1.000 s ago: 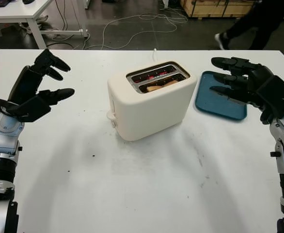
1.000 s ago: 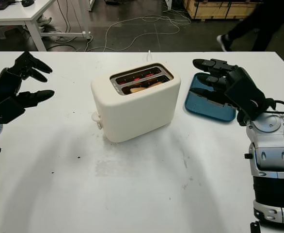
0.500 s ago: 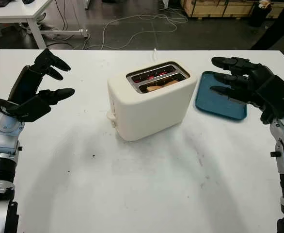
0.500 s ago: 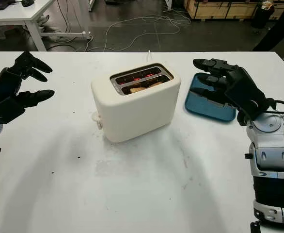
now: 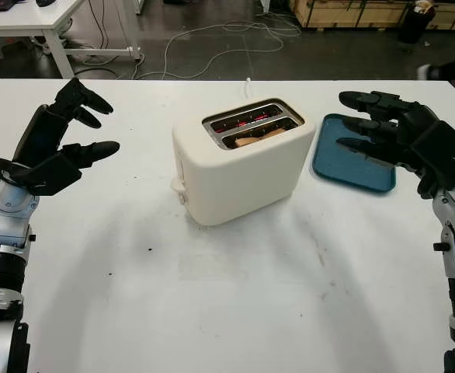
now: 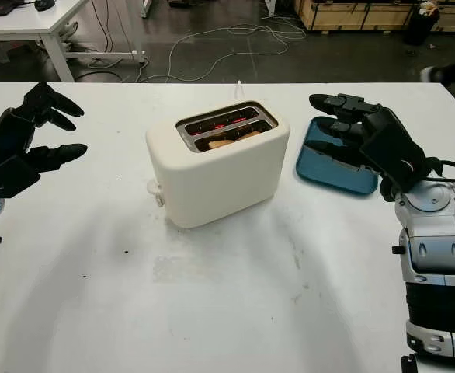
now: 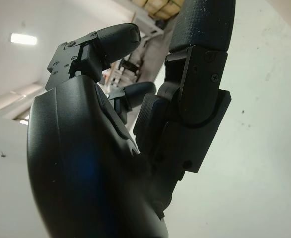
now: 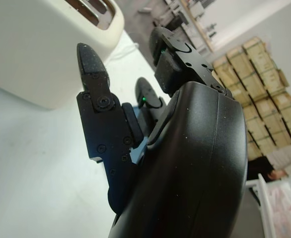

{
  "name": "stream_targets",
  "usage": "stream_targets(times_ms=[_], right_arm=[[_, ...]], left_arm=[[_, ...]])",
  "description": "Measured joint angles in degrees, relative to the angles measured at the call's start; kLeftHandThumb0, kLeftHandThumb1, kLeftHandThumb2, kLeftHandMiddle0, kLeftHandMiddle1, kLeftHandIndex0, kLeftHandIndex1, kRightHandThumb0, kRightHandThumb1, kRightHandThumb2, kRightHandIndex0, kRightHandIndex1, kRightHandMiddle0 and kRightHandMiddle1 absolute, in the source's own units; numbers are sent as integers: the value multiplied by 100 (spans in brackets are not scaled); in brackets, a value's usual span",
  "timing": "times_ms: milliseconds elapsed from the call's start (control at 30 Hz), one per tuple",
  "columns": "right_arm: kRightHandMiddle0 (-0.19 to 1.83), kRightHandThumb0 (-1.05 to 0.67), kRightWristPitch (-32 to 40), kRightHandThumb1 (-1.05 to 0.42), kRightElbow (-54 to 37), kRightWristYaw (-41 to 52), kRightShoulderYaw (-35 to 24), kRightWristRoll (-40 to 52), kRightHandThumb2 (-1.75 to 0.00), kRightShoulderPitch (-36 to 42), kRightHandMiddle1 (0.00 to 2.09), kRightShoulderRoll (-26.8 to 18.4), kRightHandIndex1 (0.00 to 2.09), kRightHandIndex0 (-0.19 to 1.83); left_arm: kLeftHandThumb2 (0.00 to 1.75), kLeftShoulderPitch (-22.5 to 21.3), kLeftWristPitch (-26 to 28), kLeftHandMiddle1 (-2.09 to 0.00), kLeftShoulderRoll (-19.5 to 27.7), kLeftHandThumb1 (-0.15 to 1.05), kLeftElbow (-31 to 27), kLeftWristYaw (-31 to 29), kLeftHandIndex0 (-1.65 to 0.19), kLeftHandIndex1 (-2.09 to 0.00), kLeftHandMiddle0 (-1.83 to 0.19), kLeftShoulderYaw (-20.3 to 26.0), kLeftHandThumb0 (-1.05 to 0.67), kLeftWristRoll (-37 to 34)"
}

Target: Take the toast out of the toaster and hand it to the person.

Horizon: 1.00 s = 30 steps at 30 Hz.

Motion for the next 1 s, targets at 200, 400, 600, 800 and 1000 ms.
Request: stream_targets(times_ms=[200,400,600,800,1000], right_arm=[[53,-36,0,-87,0,0,1,-13,0,0,1,0,1,55],[53,-38,0,-87,0,0,1,-23,0,0,0,0,1,56],[53,-38,0,-87,0,0,1,-21,0,0,0,0,1,56],[51,-37,5,-88,-1,-1,1,-3,0,0,0,1,0,55],[53,-38,10,-88,-1,-1,-7,22,0,0,1,1,1,56]], left_arm=[[19,0,-17,-161,0,92,5,28,-8,-155,-15,0,-105,15],[17,0,-16,-159,0,92,5,22,-10,-153,-16,0,-105,0],[20,1,-17,-160,1,92,5,25,-9,-153,-14,0,-105,4],[19,1,-16,-160,1,92,6,-9,-9,-153,-14,0,-105,1],[19,0,-19,-159,0,92,34,-11,-9,-153,-15,0,-105,1]])
